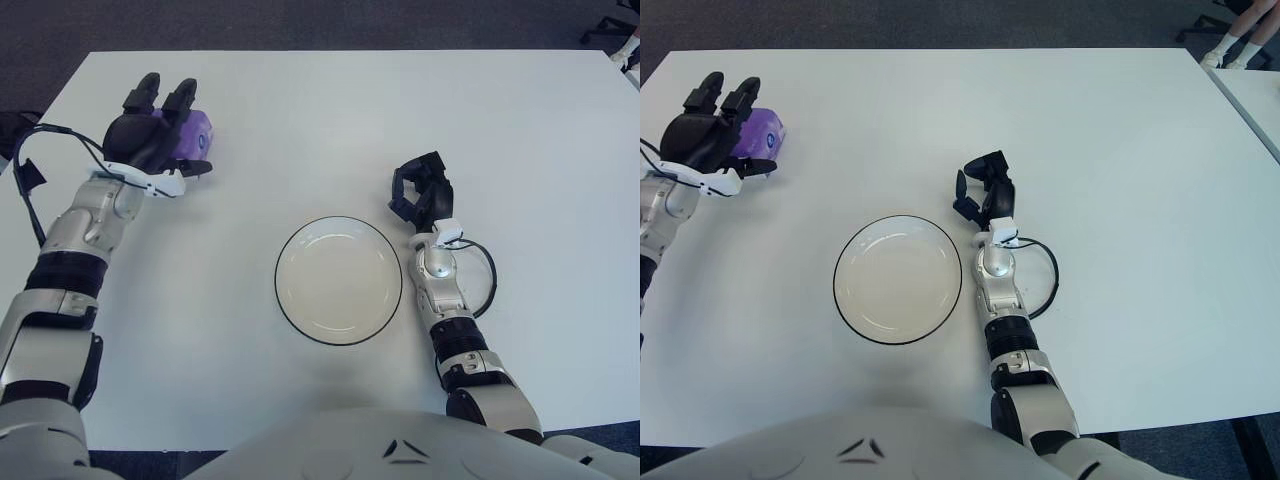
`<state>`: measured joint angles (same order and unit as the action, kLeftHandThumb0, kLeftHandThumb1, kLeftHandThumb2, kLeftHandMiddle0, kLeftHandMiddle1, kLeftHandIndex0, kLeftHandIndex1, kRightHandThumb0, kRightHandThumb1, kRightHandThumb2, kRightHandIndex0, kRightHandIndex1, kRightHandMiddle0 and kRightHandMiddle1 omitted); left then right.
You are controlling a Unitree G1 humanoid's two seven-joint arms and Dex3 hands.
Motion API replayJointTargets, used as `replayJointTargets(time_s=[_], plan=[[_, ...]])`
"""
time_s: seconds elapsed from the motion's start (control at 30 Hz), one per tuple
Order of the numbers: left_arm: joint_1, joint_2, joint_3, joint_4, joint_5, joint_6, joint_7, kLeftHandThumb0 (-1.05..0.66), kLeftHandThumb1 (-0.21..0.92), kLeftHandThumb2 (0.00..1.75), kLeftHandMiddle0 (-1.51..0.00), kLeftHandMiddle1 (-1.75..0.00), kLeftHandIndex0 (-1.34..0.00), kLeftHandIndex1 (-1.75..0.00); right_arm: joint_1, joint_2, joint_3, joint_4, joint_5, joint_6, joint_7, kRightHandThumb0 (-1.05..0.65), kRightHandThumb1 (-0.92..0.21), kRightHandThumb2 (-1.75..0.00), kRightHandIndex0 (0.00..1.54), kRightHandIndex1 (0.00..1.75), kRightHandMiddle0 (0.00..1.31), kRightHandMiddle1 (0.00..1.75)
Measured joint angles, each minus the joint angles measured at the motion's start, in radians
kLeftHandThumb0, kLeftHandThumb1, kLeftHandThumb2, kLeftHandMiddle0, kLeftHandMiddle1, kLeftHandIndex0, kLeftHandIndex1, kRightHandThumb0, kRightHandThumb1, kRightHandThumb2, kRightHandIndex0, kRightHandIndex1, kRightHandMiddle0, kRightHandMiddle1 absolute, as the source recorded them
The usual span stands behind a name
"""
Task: Put the tissue paper into the plate.
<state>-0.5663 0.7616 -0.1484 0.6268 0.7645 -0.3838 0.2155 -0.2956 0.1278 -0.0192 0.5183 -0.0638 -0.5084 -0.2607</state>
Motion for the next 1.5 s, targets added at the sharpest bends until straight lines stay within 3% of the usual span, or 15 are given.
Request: replayJointTargets(time_s=[0.23, 0.8, 1.3, 1.5], plan=[[-0.073, 0.001, -0.051, 0.098, -0.003, -0.04, -0.025, -1.05, 0.69, 0.48, 0.0, 0.0, 0.0, 0.0, 0.0, 0.0, 0.0, 0.0, 0.001, -0.01, 0.005, -0.4, -0.58, -1.0, 0.63, 1.41, 0.41, 1.75], [-0.203, -0.008, -0.157, 0.281, 0.0, -0.045, -0.059, -1.05, 0.69, 0.52, 0.0, 0.0, 0.0, 0.0, -0.001, 0.0, -0.002, 0.0, 0.001, -0.007, 0.007, -0.4, -0.6, -0.97, 0.63, 1.39, 0.39, 1.75], [-0.254, -0.07, -0.246, 0.444, -0.003, -0.053, -0.11, -1.05, 0.67, 0.59, 0.0, 0.0, 0.0, 0.0, -0.001, 0.0, -0.006, 0.0, 0.004, -0.013, 0.024, -0.4, -0.58, -1.0, 0.65, 1.4, 0.41, 1.75], [-0.291, -0.07, -0.246, 0.47, -0.043, -0.064, -0.196, -1.05, 0.65, 0.6, 0.0, 0.0, 0.0, 0.0, -0.001, 0.0, -0.009, 0.0, 0.005, -0.016, 0.03, -0.4, -0.57, -1.01, 0.65, 1.4, 0.41, 1.75]])
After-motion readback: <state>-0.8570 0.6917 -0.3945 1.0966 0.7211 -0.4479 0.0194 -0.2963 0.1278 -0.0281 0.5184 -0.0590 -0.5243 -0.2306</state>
